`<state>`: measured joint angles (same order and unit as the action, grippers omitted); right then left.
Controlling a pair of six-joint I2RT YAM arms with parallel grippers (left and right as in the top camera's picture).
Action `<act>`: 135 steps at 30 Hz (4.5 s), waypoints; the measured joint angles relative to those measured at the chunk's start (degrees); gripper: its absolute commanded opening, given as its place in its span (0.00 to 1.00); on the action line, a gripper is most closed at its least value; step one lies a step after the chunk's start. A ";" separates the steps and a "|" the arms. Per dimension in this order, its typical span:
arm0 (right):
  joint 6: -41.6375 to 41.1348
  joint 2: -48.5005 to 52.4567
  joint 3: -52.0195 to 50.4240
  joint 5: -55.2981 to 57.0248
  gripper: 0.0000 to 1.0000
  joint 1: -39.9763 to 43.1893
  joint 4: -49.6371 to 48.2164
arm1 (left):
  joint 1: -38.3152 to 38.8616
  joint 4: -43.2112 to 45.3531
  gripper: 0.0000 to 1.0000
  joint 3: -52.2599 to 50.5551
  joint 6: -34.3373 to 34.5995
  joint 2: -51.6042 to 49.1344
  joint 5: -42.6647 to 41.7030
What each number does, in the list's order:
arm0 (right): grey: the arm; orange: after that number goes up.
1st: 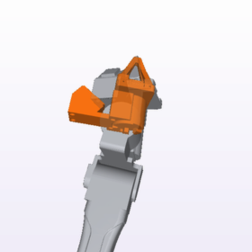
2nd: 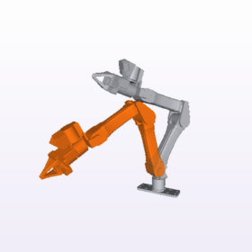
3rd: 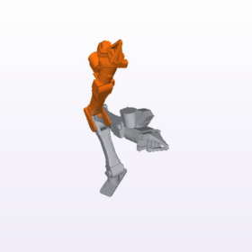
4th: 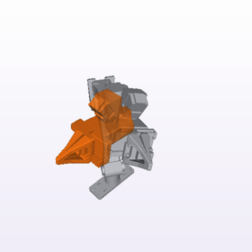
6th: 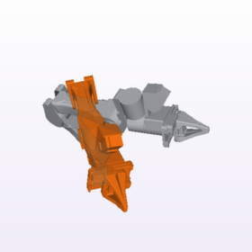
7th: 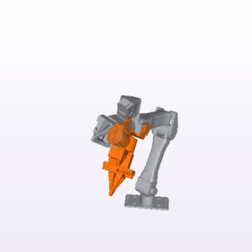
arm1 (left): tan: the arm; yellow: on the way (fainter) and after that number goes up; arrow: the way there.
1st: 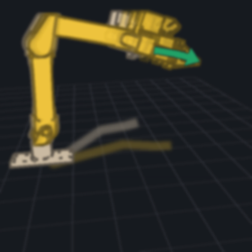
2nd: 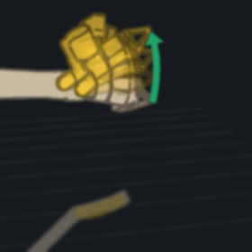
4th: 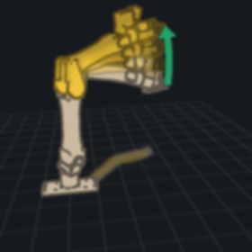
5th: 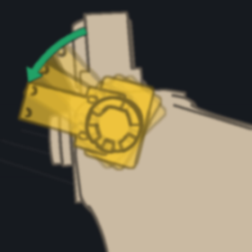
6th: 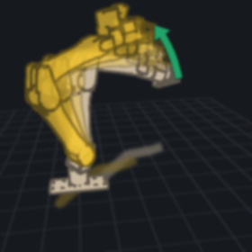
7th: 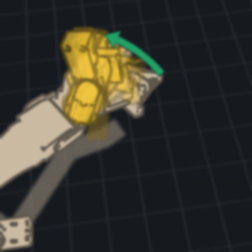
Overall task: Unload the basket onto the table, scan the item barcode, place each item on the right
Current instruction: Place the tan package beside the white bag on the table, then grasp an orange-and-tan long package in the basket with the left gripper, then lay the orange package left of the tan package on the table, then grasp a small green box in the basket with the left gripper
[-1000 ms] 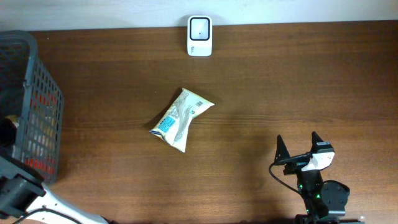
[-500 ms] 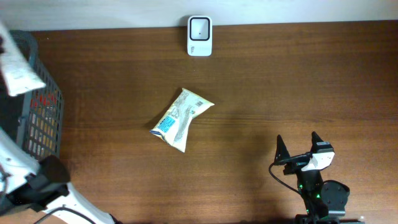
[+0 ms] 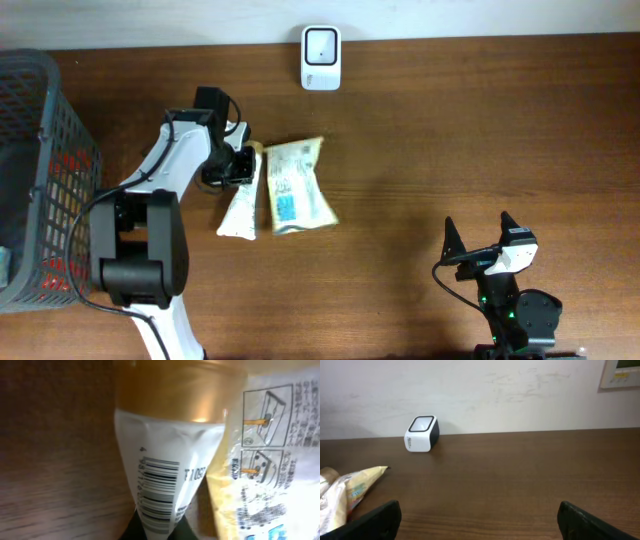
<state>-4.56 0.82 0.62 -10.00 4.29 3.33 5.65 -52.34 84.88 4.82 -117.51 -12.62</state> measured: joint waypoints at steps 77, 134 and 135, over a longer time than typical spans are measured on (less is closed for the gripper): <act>0.00 -0.02 0.00 -0.02 0.99 0.00 0.02 | -27.21 -44.39 0.00 64.52 -10.32 4.57 -17.22; 0.02 -0.02 0.00 -0.02 0.99 -0.66 0.02 | -56.85 7.10 0.74 0.07 -22.47 1.40 30.58; 0.02 -0.02 0.00 -0.02 0.99 -0.66 0.02 | -56.83 8.50 0.71 0.07 -23.12 1.36 31.30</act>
<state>-4.54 0.80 0.62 -10.02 3.64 3.36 -51.18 -43.83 84.95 -18.31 -116.16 18.68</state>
